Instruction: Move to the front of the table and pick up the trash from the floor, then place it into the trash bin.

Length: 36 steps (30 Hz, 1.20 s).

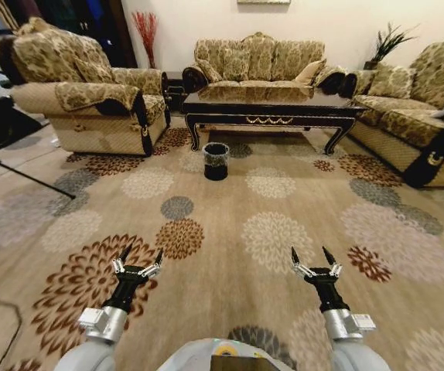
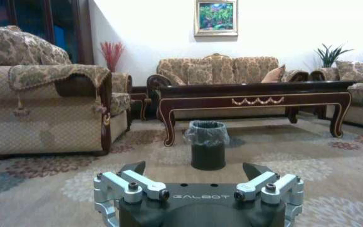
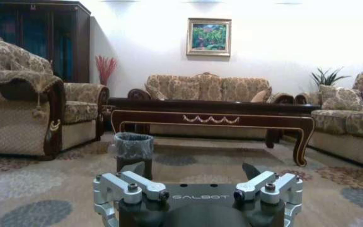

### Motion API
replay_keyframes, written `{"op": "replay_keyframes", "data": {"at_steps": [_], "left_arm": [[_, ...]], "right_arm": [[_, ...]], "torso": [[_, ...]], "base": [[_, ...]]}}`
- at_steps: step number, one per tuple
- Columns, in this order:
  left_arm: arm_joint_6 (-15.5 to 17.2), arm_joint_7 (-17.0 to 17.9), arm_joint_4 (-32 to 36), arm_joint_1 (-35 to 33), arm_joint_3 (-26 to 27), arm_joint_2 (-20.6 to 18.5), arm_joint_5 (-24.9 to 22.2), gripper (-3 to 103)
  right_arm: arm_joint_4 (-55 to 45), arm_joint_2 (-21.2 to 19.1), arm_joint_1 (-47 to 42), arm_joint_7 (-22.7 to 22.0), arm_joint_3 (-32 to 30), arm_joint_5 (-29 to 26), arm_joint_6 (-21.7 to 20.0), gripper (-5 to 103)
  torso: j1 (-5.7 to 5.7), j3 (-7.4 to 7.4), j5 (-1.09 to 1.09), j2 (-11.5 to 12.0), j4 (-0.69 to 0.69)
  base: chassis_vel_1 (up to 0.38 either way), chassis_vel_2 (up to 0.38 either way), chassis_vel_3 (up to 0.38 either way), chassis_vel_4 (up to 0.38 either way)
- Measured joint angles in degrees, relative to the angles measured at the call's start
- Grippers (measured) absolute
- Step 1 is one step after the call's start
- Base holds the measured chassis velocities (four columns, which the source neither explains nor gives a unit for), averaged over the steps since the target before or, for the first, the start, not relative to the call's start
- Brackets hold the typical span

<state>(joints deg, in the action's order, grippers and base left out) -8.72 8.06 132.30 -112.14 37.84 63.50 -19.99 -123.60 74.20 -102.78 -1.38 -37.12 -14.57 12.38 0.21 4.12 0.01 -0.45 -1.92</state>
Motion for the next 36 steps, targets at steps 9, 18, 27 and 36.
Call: {"op": "replay_keyframes", "data": {"at_steps": [9, 18, 27, 36], "left_arm": [[0.00, 0.00, 0.00, 0.03, 0.00, 0.00, 0.00, 100], [0.00, 0.00, 0.00, 0.02, 0.00, 0.00, 0.00, 100], [0.00, 0.00, 0.01, 0.01, 0.00, 0.00, 0.00, 100], [0.00, 0.00, 0.01, 0.01, 0.00, 0.00, 0.00, 100]], "right_arm": [[0.00, 0.00, 0.05, 0.00, -0.01, 0.00, 0.00, 100], [0.00, 0.00, 0.03, 0.00, -0.01, 0.00, 0.00, 100], [0.00, 0.00, 0.03, 0.00, -0.01, 0.00, 0.00, 100], [0.00, 0.00, 0.03, 0.00, -0.01, 0.00, 0.00, 100]], "torso": [[0.06, 0.05, -0.01, 0.03, 0.00], [0.13, 0.67, 0.00, -0.69, 0.01], [0.37, 2.69, -0.01, -2.95, 0.01], [0.52, 4.42, -0.01, -4.82, 0.01]], "base": [[0.021, -0.027, -0.014, 0.031], [0.000, 0.000, 0.000, 0.000], [0.000, 0.000, 0.000, 0.000], [0.015, -0.017, -0.020, 0.021]]}}
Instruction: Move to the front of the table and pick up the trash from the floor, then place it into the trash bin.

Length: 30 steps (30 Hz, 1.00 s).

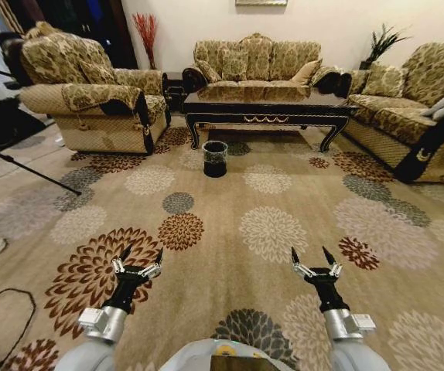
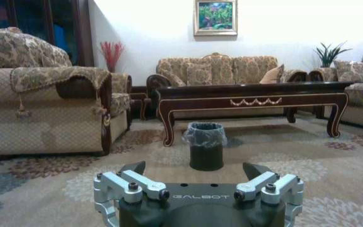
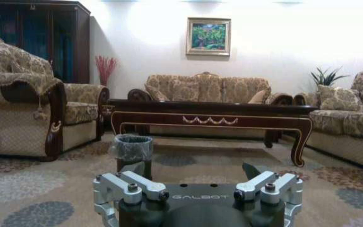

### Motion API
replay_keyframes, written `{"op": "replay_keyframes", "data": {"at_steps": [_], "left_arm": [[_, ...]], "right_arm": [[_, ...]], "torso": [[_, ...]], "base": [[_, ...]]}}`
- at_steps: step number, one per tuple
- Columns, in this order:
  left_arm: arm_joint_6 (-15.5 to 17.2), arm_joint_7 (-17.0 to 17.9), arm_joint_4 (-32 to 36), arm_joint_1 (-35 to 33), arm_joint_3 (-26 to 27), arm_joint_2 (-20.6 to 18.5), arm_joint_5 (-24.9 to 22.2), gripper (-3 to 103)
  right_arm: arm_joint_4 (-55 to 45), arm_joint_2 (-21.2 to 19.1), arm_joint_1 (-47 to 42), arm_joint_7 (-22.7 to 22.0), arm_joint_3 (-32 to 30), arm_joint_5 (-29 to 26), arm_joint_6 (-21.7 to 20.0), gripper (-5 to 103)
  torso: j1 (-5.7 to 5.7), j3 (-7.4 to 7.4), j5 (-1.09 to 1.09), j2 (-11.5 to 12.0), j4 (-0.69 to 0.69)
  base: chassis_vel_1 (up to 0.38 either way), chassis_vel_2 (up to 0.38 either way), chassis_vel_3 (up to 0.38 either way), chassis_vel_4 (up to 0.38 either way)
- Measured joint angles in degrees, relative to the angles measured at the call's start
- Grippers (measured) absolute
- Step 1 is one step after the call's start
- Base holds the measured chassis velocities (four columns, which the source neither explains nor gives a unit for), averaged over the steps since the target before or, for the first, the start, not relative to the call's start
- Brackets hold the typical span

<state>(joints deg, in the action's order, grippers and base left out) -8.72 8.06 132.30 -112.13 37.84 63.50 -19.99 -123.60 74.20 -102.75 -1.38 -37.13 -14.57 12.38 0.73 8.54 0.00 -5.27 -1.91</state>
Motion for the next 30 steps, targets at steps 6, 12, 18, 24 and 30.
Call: {"op": "replay_keyframes", "data": {"at_steps": [6, 12, 18, 24, 30], "left_arm": [[0.00, 0.00, 0.00, 0.00, 0.00, 0.00, 0.00, 100], [0.00, 0.00, 0.00, 0.00, 0.00, 0.00, 0.00, 100], [0.00, 0.00, 0.00, 0.00, 0.00, 0.00, 0.00, 100], [0.00, 0.00, 0.00, 0.00, 0.00, 0.00, 0.00, 100], [0.00, 0.00, 0.00, 0.00, 0.00, 0.00, 0.00, 100]], "right_arm": [[0.00, 0.00, -0.01, 0.00, 0.00, 0.00, 0.00, 100], [0.00, 0.00, 0.00, 0.00, 0.00, 0.00, 0.00, 100], [0.00, 0.00, 0.00, 0.00, 0.00, 0.00, 0.00, 100], [0.00, 0.00, 0.00, 0.00, 0.00, 0.00, 0.00, 100], [0.00, 0.00, 0.00, 0.00, 0.00, 0.00, 0.00, 100]], "torso": [[0.09, 0.63, 0.00, -0.66, 0.00], [0.41, 1.27, 0.00, -1.57, 0.00], [0.62, 2.43, 0.00, -3.00, 0.00], [0.97, 3.67, 0.00, -4.60, 0.00], [1.27, 4.50, 0.00, -5.73, 0.00]], "base": [[0.040, -0.050, -0.046, 0.045], [0.000, 0.000, 0.000, 0.000], [0.000, 0.000, 0.000, 0.000], [0.000, 0.000, 0.000, 0.000], [0.000, 0.000, 0.000, 0.000]]}}
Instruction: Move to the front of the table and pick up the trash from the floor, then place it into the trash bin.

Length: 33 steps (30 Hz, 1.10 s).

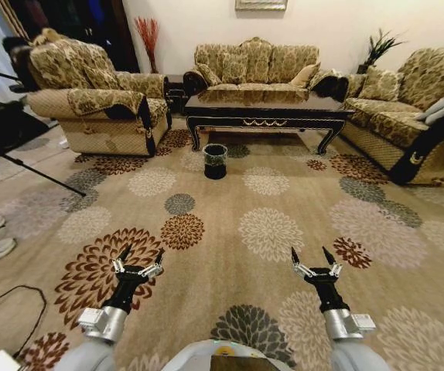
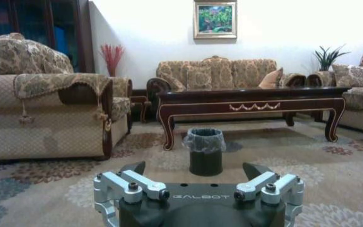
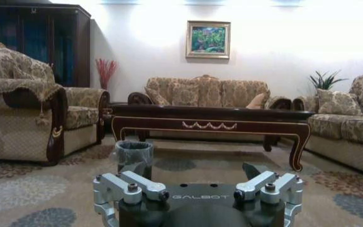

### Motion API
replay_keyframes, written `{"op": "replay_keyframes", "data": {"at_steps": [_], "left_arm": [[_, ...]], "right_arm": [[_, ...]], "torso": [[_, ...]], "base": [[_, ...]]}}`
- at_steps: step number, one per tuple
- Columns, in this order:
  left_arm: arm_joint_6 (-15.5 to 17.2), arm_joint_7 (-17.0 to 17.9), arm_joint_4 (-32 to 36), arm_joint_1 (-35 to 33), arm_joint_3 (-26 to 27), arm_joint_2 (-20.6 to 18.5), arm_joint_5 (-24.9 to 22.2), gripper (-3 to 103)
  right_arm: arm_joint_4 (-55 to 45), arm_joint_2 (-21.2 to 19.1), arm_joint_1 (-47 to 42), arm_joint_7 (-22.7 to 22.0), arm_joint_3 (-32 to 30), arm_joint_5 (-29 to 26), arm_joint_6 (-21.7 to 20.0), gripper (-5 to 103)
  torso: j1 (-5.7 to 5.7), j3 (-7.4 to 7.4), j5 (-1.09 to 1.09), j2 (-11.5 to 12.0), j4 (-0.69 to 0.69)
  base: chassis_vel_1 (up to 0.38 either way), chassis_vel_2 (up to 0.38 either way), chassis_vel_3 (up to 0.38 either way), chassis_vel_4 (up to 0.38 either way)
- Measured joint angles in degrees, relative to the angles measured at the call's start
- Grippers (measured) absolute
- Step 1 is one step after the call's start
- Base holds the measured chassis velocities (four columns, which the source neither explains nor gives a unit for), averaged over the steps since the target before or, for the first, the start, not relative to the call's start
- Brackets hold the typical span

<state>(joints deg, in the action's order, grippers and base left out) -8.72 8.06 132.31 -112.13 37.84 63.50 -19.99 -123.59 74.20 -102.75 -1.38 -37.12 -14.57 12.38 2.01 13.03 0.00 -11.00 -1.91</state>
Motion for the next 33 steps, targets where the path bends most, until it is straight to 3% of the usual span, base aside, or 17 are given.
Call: {"op": "replay_keyframes", "data": {"at_steps": [33], "left_arm": [[0.00, 0.00, 0.00, 0.00, 0.00, 0.00, 0.00, 100]], "right_arm": [[0.00, 0.00, 0.00, 0.00, 0.00, 0.00, 0.00, 100]], "torso": [[2.08, 5.07, 0.00, -7.15, 0.00]], "base": [[0.000, 0.000, 0.000, 0.000]]}}
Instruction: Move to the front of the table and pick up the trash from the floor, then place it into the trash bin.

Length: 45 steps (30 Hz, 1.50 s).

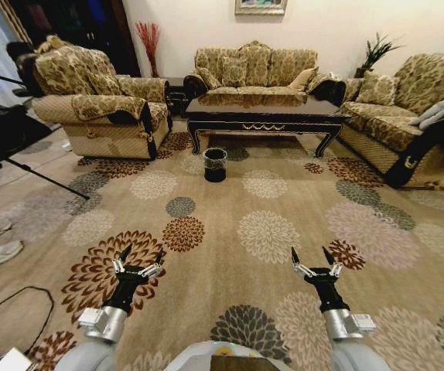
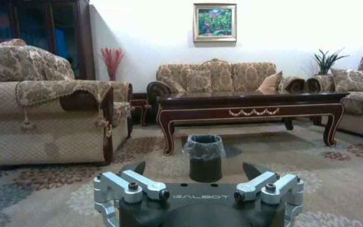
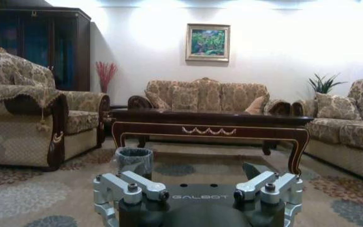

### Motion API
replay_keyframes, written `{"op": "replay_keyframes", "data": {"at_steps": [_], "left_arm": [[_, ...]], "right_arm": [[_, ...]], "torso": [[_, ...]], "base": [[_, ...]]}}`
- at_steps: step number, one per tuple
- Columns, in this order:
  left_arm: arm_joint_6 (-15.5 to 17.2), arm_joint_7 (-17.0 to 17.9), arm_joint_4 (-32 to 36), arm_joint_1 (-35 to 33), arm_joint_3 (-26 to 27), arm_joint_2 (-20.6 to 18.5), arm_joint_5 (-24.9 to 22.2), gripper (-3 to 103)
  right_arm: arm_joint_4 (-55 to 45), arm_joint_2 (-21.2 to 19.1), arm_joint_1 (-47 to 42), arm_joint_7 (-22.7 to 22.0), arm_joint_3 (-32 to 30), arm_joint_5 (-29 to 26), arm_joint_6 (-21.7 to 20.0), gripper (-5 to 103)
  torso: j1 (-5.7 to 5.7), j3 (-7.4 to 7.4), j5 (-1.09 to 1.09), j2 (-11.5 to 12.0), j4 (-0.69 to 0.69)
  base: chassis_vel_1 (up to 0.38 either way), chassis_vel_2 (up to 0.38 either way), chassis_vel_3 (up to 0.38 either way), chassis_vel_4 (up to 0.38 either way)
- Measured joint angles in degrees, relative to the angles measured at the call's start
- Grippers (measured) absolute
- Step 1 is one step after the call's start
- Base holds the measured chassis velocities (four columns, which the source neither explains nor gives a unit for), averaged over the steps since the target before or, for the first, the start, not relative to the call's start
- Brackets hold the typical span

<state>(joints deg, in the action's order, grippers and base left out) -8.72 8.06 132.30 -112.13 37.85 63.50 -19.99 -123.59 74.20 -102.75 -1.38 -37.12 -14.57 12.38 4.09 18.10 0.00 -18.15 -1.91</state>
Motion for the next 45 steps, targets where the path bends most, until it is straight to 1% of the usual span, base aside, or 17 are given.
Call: {"op": "replay_keyframes", "data": {"at_steps": [5, 6, 9, 11, 15, 19, 22, 24, 27, 29, 32, 45], "left_arm": [[0.00, 0.00, 0.00, 0.00, 0.00, 0.00, 0.00, 100], [0.00, 0.00, 0.00, 0.00, 0.00, 0.00, 0.00, 100], [0.00, 0.00, 0.00, 0.01, 0.00, 0.00, 0.00, 100], [0.00, 0.00, 0.00, 0.00, 0.00, 0.00, 0.00, 100], [0.00, 0.00, 0.00, 0.00, 0.00, 0.00, 0.00, 100], [0.00, 0.00, 0.00, 0.00, 0.00, 0.00, 0.00, 100], [0.00, 0.00, 0.00, 0.00, 0.00, 0.00, 0.00, 100], [0.00, 0.00, 0.00, 0.00, 0.00, 0.00, 0.00, 100], [0.00, 0.00, 0.00, 0.00, 0.00, 0.00, 0.00, 100], [0.00, 0.00, 0.00, 0.00, 0.00, 0.00, 0.00, 100], [0.00, 0.00, 0.00, 0.00, 0.00, 0.00, 0.00, 100], [0.00, 0.00, 0.00, 0.00, 0.00, 0.00, 0.00, 100]], "right_arm": [[0.00, 0.00, 0.00, 0.00, -0.01, 0.00, 0.00, 100], [0.00, 0.00, 0.00, 0.00, -0.01, 0.00, 0.00, 100], [0.00, 0.00, 0.00, 0.00, -0.01, 0.00, 0.00, 100], [0.00, 0.00, 0.00, 0.00, 0.00, 0.00, 0.00, 100], [0.00, 0.00, 0.00, 0.00, -0.01, 0.00, 0.00, 100], [0.00, 0.00, 0.00, 0.00, 0.00, 0.00, 0.00, 100], [0.00, 0.00, 0.00, 0.00, -0.01, 0.00, 0.00, 100], [0.00, 0.00, 0.00, 0.00, 0.00, 0.00, 0.00, 100], [0.00, 0.00, 0.00, 0.00, 0.00, 0.00, 0.00, 100], [0.00, 0.00, 0.00, 0.00, -0.01, 0.00, 0.00, 100], [0.00, 0.00, 0.00, 0.00, 0.00, 0.00, 0.00, 100], [0.00, 0.00, 0.00, 0.00, -0.01, 0.00, 0.00, 100]], "torso": [[0.39, 0.91, 0.00, -1.31, 0.00], [0.39, 0.91, 0.00, -1.31, 0.00], [0.74, 1.59, 0.00, -2.32, 0.00], [0.79, 1.68, 0.00, -2.46, 0.00], [1.20, 2.45, 0.00, -3.66, 0.00], [1.45, 2.76, 0.00, -4.21, 0.00], [1.90, 3.39, 0.00, -5.30, 0.00], [1.94, 3.47, 0.00, -5.43, 0.00], [2.25, 4.16, 0.00, -6.41, 0.00], [2.31, 4.29, 0.00, -6.62, 0.00], [2.66, 4.91, 0.00, -7.58, 0.00], [3.73, 6.72, 0.00, -10.45, 0.00]], "base": [[0.000, 0.000, 0.000, 0.000], [0.000, 0.000, 0.000, 0.000], [0.000, 0.000, 0.000, 0.000], [0.000, 0.000, 0.000, 0.000], [0.000, 0.000, 0.000, 0.000], [0.000, 0.000, 0.000, 0.000], [0.000, 0.000, 0.000, 0.000], [0.000, 0.000, 0.000, 0.000], [0.000, 0.000, 0.000, 0.000], [0.000, 0.000, 0.000, 0.000], [0.000, 0.000, 0.000, 0.000], [0.000, 0.000, 0.000, 0.000]]}}
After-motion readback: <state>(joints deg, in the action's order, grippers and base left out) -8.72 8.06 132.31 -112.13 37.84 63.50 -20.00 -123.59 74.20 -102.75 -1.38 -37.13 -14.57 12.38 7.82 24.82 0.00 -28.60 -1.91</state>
